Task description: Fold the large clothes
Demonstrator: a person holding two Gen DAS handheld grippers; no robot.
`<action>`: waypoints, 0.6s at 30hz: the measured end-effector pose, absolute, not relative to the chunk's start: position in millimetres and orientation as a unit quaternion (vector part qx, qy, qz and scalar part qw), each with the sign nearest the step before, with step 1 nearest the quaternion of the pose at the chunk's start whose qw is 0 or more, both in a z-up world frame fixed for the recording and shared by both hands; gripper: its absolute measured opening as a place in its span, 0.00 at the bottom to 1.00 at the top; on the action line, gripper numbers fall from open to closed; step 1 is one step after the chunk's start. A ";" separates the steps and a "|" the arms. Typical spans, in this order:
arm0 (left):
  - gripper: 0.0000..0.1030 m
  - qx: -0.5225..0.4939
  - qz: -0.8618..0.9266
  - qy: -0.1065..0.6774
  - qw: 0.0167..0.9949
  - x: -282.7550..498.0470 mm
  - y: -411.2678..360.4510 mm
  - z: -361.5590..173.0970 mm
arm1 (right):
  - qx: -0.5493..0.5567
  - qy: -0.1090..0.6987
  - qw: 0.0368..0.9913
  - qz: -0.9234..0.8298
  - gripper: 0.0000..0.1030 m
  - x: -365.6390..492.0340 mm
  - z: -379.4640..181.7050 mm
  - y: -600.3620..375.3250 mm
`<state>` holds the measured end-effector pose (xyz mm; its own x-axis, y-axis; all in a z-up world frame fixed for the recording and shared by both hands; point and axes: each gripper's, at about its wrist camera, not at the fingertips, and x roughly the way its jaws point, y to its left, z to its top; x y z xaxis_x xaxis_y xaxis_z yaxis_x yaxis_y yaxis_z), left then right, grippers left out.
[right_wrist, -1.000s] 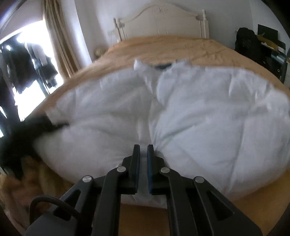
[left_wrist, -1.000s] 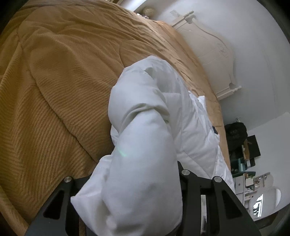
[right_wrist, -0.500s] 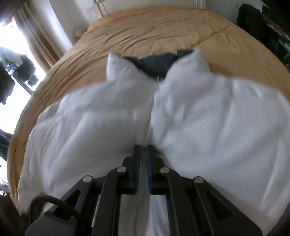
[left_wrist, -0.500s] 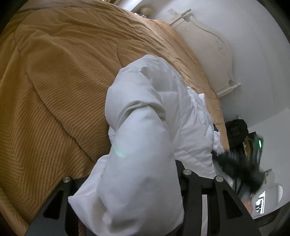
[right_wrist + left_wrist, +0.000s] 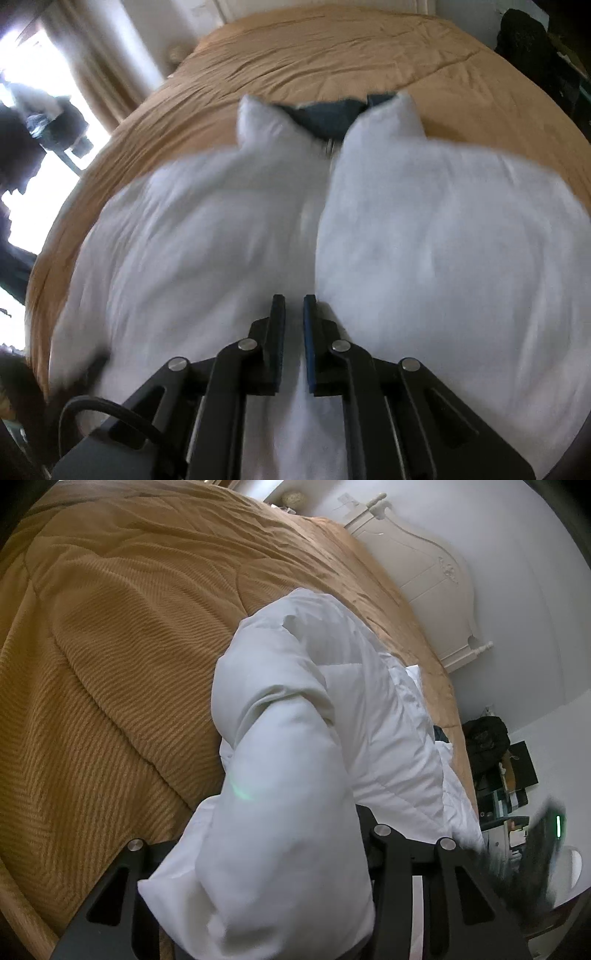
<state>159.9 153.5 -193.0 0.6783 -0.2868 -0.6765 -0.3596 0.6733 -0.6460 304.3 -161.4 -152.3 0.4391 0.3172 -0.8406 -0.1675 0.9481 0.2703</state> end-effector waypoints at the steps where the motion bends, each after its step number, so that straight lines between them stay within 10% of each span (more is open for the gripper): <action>1: 0.44 -0.405 0.021 0.401 0.821 159.9 154.0 -193.1 | 0.074 0.505 0.847 0.147 0.09 288.6 -154.9 -162.3; 18: 0.32 -0.352 -0.001 0.395 0.849 156.5 141.3 -150.7 | 0.111 0.400 0.893 0.173 0.10 199.1 -156.0 -171.1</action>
